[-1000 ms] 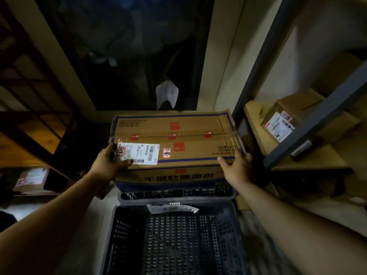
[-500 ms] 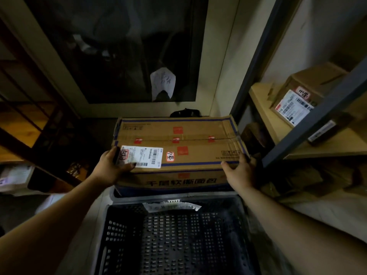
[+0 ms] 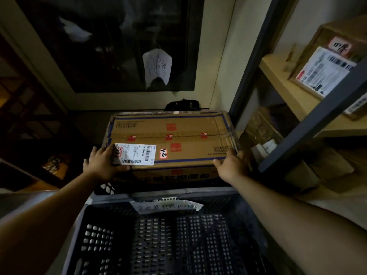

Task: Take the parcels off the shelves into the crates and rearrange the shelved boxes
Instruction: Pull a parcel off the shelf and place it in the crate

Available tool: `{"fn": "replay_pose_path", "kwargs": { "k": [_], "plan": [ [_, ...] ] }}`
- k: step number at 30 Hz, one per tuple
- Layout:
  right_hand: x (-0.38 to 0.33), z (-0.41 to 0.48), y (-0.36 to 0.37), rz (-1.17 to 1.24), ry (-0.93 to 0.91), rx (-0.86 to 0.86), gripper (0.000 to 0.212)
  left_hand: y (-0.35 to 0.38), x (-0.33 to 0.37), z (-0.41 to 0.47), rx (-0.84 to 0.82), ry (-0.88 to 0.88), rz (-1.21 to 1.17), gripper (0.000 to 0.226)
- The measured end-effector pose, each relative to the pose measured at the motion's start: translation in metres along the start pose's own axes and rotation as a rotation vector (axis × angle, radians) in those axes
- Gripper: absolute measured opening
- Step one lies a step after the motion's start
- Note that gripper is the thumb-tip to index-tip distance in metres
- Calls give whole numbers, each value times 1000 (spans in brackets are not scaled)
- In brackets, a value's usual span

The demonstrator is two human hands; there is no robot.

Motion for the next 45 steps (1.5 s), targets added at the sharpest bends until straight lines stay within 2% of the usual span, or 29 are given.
{"fn": "replay_pose_path", "kwargs": {
  "k": [8,12,15,18,23,28,35,45],
  "plan": [
    [8,11,38,-32,4,-70,68,28,3,15,29,-23,127,101],
    [7,13,45,-83,-8,-117,58,44,-2,25,18,-33,188,101],
    [-1,13,46,-176,-141,-74,56,51,1,23,16,29,273,94],
    [-5,18,52,-227,-206,-117,55,56,4,23,21,79,354,89],
    [-9,30,49,-272,-175,-149,52,54,9,32,-2,55,308,80],
    [-10,7,41,-230,-122,-287,57,38,8,6,-102,9,277,89],
    [-52,-57,-56,-211,-205,-347,67,-68,10,-73,-144,-39,227,78],
    [-127,-172,-244,-152,-290,-336,66,-243,21,-226,-174,-80,211,83]
  ]
}}
Point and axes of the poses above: each hand's wrist, its own z-axis towards the middle knuckle, its own y-axis out of the palm, x = y × z, the point moved 5 cm from there along z, towards the middle knuckle, and after that the axes turned 14 degrees about -y, right-handed, at the moved point
